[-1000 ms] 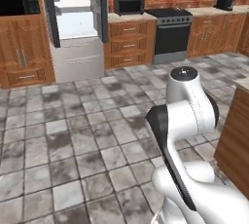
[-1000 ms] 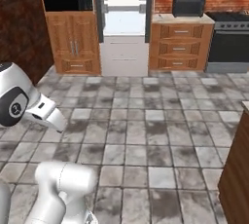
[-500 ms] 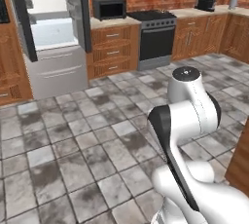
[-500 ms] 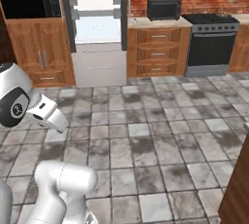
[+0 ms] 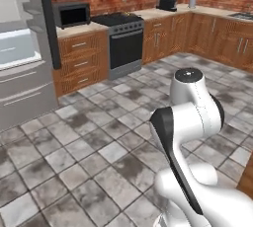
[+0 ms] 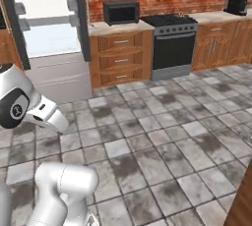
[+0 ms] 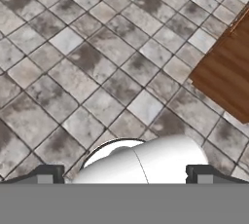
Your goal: Place the cold items (lemon wedge and cucumber) from the fridge in one tupperware on the dining counter. Place the warm items (hot dog and kebab skewer) in the stove area in another tupperware.
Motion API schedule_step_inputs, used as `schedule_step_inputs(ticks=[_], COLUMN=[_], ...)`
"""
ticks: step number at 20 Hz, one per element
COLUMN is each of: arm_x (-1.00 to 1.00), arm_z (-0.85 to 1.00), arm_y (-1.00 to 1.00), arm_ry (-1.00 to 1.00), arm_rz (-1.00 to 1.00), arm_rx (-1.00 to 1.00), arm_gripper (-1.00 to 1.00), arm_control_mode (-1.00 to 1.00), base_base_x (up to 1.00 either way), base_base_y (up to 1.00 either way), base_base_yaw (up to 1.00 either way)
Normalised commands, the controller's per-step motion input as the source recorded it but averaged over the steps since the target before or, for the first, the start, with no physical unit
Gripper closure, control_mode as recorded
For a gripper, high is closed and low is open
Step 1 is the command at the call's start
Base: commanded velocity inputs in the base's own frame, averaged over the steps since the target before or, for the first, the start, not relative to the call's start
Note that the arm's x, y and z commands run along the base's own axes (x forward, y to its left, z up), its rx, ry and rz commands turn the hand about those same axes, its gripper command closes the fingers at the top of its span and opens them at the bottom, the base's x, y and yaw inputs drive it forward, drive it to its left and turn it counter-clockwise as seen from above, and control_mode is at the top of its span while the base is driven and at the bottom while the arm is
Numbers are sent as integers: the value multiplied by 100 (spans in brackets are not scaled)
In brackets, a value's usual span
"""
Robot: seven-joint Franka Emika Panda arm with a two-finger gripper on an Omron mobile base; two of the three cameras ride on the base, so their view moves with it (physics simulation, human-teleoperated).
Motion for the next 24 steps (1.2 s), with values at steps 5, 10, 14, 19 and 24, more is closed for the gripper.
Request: schedule_step_inputs(ticks=[5, 10, 14, 19, 24], arm_x=[0, 0, 0, 0, 0], arm_z=[0, 0, 0, 0, 0], arm_y=[0, 0, 0, 0, 0], arm_ry=[0, 0, 0, 0, 0], arm_rz=[0, 0, 0, 0, 0], arm_rx=[0, 0, 0, 0, 0], arm_gripper=[-100, -100, -100, -100, -100], arm_control_mode=[100, 100, 100, 100, 100], base_base_x=[100, 100, 100, 100, 100], base_base_y=[92, 92, 95, 100, 85], base_base_yaw=[-43, -42, -40, -31, -14])
